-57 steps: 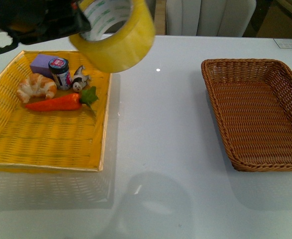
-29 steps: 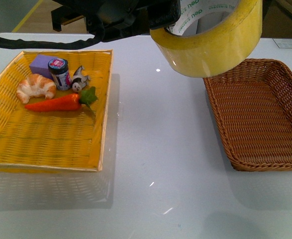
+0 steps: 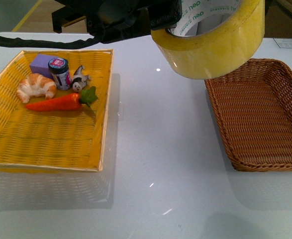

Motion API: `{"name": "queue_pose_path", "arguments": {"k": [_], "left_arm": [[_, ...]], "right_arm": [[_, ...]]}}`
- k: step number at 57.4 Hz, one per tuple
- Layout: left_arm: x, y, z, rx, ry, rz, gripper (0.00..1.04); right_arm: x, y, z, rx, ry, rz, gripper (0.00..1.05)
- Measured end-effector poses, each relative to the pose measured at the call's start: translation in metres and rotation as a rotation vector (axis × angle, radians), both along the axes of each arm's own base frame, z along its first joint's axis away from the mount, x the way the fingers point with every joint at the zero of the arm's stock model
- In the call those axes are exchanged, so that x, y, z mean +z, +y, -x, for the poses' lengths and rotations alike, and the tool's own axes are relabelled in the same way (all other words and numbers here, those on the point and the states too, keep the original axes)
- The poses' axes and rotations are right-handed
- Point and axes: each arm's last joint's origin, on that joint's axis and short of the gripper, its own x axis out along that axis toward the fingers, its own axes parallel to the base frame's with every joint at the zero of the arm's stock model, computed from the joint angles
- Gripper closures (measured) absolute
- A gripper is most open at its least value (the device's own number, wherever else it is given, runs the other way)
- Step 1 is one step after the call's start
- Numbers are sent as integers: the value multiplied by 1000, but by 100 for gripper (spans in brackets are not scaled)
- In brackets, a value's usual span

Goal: Move tape to another basket

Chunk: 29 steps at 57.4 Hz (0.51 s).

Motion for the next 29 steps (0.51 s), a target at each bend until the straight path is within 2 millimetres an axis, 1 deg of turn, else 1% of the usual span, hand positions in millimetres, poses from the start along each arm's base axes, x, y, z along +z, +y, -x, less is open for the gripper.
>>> {"name": "queue_pose_path", "arguments": {"k": [7,11,20,29], "left_arm": [[0,0,0,-4,3,1,90],[0,0,0,-6,5,2,90],[0,0,1,-12,11,5,90],[-1,0,1,-17,15,8,90]], "right_arm": [[-6,15,-12,75,4,-1,9],[-10,20,-18,93,11,0,9],[-15,25,-31,97,25,-12,9],[-20,31,-40,106,41,-13,9]]}}
